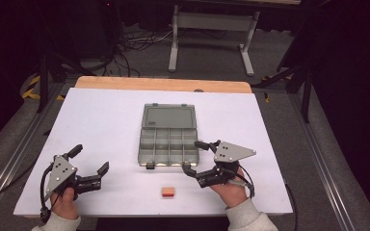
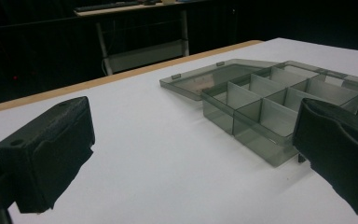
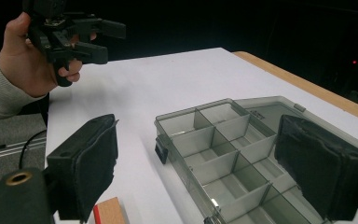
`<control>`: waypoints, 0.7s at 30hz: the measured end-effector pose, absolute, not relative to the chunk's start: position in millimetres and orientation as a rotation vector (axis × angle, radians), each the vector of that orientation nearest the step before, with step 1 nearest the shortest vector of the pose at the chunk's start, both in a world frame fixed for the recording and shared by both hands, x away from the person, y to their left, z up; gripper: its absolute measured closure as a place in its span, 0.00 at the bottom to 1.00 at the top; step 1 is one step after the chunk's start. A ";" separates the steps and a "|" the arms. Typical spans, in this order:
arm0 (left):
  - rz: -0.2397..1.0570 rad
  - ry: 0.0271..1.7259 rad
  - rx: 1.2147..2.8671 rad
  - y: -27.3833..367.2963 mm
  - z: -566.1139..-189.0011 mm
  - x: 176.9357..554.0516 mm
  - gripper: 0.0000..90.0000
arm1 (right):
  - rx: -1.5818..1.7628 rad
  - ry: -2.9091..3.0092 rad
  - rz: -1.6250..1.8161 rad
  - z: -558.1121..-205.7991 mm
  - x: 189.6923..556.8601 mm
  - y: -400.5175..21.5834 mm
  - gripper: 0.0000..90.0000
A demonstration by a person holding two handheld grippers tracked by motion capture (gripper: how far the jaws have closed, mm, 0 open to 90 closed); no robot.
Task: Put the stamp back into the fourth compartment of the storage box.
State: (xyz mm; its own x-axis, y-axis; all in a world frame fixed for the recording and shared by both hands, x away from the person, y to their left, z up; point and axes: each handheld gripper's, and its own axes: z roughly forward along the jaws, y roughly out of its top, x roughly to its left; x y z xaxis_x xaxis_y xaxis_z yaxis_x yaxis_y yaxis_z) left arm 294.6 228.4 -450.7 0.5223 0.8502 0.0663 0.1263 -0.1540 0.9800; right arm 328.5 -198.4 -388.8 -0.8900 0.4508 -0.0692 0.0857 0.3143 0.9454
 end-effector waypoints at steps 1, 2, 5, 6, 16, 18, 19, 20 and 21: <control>0.789 0.848 1.623 228.1 -451.0 294.8 0.00 | 0.481 2.268 1.593 -388.7 329.1 -196.8 0.15; 0.790 0.846 1.624 227.8 -451.2 295.0 0.00 | 0.477 2.272 1.592 -388.5 330.1 -194.5 0.15; 0.789 0.848 1.626 226.7 -451.8 294.9 0.00 | 0.472 2.280 1.588 -387.7 331.2 -191.4 0.15; 0.787 0.846 1.630 226.2 -452.0 294.9 0.00 | 0.467 2.283 1.587 -387.2 331.7 -189.4 0.15; 0.785 0.850 1.629 226.3 -452.2 295.0 0.00 | 0.423 2.375 1.549 -387.1 339.8 -165.5 0.17; 0.786 0.851 1.628 226.6 -452.2 295.0 0.00 | 0.410 2.385 1.545 -386.6 341.0 -161.3 0.17; 0.784 0.854 1.623 226.6 -452.2 294.8 0.00 | 0.405 2.388 1.542 -386.6 341.5 -159.5 0.18; 0.784 0.854 1.623 226.6 -452.2 294.8 0.00 | 0.400 2.395 1.537 -386.7 342.2 -157.4 0.17; 0.789 0.852 1.624 227.1 -451.8 294.7 0.00 | 0.400 2.395 1.537 -386.7 342.2 -157.4 0.17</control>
